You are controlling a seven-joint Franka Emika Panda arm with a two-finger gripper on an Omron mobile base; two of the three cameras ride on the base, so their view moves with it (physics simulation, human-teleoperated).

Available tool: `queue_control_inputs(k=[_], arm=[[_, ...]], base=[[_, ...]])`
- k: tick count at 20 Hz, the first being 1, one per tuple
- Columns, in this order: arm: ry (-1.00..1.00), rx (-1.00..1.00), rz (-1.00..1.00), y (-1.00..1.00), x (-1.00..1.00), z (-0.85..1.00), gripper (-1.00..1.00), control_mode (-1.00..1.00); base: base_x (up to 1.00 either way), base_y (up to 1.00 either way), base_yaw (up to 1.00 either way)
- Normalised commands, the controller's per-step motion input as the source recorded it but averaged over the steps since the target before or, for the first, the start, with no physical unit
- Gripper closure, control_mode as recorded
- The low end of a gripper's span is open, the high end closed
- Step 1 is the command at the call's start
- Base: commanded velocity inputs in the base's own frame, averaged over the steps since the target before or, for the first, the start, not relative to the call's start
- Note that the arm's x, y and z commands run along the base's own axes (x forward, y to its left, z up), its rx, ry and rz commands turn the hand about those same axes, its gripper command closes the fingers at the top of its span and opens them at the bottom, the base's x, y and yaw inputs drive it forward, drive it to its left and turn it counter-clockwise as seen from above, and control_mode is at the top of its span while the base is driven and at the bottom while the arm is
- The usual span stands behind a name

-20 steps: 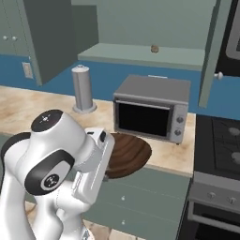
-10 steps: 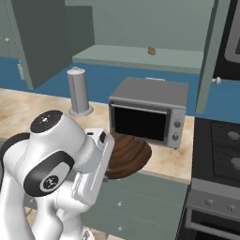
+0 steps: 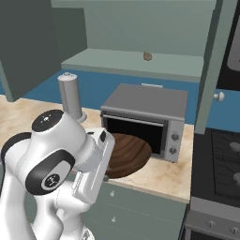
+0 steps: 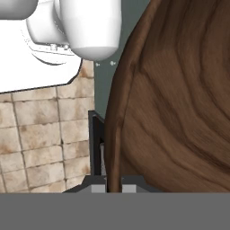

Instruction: Pick the mug and place it in the sink. Pick the bowl and place it in the open cabinet and then close the cabinet.

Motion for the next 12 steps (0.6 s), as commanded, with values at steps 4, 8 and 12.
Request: queue_control_inputs(k=[4, 8, 12], arm=[[0.0, 0.0, 0.0, 0.0, 0.0, 0.0, 1.0, 1.0], [0.0, 0.0, 0.0, 0.0, 0.0, 0.0, 1.0, 1.0], [0.0, 0.0, 0.0, 0.0, 0.0, 0.0, 1.0, 1.0]], base=[[0.28, 0.0, 0.0], [0.51, 0.0, 0.01], [0.57, 0.0, 0.01]])
